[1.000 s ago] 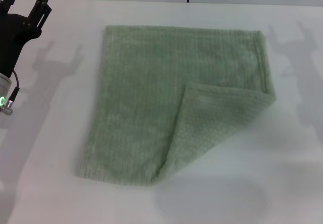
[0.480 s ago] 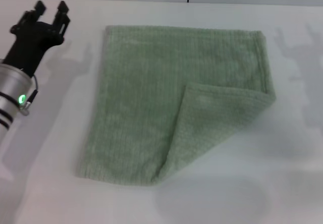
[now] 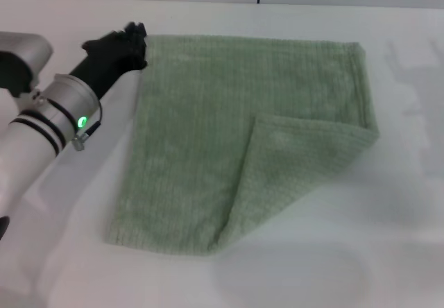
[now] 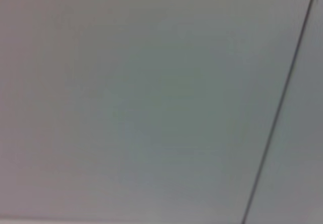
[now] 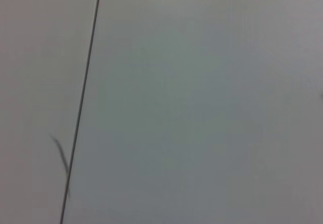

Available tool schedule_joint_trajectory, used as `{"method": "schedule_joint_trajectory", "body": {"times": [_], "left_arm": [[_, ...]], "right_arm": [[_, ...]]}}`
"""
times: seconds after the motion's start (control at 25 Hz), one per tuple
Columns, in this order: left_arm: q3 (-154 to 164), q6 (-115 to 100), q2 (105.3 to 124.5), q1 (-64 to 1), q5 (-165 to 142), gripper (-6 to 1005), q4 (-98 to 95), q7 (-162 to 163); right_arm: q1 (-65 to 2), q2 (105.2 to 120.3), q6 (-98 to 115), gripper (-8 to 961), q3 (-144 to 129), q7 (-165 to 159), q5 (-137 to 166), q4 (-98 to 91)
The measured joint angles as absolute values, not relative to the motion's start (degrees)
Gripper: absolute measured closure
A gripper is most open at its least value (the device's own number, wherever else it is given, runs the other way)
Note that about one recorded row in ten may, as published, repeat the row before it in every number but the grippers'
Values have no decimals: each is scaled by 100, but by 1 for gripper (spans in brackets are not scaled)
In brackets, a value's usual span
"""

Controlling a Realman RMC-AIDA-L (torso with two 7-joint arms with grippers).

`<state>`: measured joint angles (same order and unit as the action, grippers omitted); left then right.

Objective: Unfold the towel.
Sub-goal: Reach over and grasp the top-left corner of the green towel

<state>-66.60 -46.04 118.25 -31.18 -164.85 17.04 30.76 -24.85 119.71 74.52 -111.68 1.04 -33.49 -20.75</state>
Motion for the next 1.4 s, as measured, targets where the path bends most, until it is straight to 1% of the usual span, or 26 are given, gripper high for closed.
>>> {"method": "schedule_joint_trajectory", "body": {"times": [0.24, 0.44, 1.0, 1.4], "left_arm": [[-6309, -3851, 11827, -3409, -16494, 958, 1706, 3284], [-6222, -3458, 11839, -3532, -16497, 1001, 1712, 3350], [-5748, -2598, 11835, -3831, -16497, 1001, 1767, 3533], [-5640, -2544, 11846, -3850, -16497, 1001, 1727, 3534]], "right_arm": [[-2529, 11969, 7281, 161, -11212, 102, -3329, -2112], [-2541, 11958, 7259, 159, -11214, 100, -3309, -2122], [-2623, 11934, 7077, 159, -11217, 129, -3295, -2143], [-2682, 11924, 6886, 158, -11223, 141, -3285, -2188]]}}
